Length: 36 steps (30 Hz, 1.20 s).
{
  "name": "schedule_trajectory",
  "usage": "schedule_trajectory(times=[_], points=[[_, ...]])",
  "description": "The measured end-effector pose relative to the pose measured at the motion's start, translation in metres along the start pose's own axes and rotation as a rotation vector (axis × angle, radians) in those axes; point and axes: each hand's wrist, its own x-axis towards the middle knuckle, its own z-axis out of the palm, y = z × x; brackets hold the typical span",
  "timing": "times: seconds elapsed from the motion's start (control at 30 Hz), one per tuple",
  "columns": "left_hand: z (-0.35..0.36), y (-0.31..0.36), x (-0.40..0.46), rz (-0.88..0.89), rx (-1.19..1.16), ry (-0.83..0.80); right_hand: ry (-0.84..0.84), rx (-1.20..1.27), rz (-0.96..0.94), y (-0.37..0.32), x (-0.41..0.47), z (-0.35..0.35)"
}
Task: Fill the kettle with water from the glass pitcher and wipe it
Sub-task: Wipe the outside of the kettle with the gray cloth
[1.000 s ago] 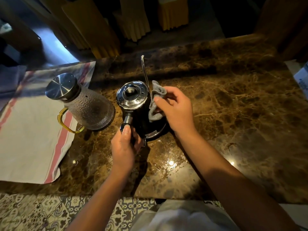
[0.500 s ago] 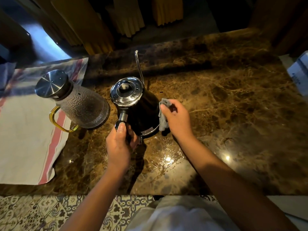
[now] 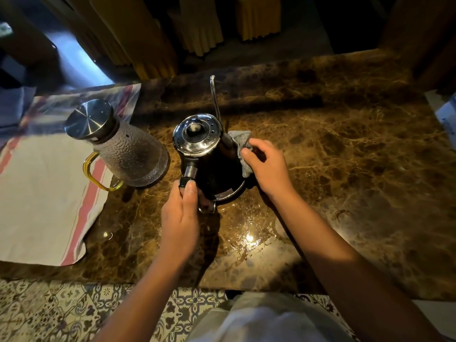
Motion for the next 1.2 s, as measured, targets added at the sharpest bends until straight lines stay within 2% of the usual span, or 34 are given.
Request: schedule_trajectory(times=[0.07, 0.17, 0.23, 0.3, 0.4, 0.47, 0.57, 0.73, 0.83, 0.93, 1.03, 1.2], points=[[-0.013, 0.007, 0.002, 0.016, 0.075, 0.043, 0.004, -0.025, 0.023, 0.007, -0.001, -0.003], [-0.035, 0.031, 0.028, 0.201, 0.24, 0.074, 0.054, -0.015, 0.022, 0.008, -0.004, -0.002], [-0.045, 0.053, 0.057, 0.372, 0.415, -0.009, 0.085, 0.069, 0.001, -0.001, -0.006, -0.001], [-0.047, 0.07, 0.086, 0.449, 0.566, -0.146, 0.09, 0.17, -0.032, -0.016, -0.01, 0.001], [-0.034, 0.083, 0.117, 0.446, 0.655, -0.365, 0.066, 0.26, -0.062, -0.03, -0.021, 0.006], [-0.025, 0.081, 0.127, 0.451, 0.63, -0.423, 0.075, 0.201, -0.181, -0.028, -0.034, 0.01], [-0.019, 0.072, 0.133, 0.512, 0.597, -0.368, 0.083, 0.025, -0.319, -0.008, -0.054, 0.021], [-0.013, 0.066, 0.136, 0.496, 0.585, -0.258, 0.087, -0.185, -0.309, 0.032, -0.085, 0.053], [-0.01, 0.072, 0.141, 0.445, 0.611, -0.232, 0.094, -0.154, -0.229, 0.037, -0.085, 0.057], [-0.025, 0.077, 0.15, 0.37, 0.603, -0.447, 0.128, -0.077, -0.196, 0.022, -0.072, 0.05], [-0.041, 0.084, 0.164, 0.321, 0.69, -0.702, 0.169, 0.048, -0.301, -0.009, -0.057, 0.041], [-0.042, 0.084, 0.171, 0.324, 0.658, -0.776, 0.136, -0.085, -0.43, -0.022, -0.045, 0.05]])
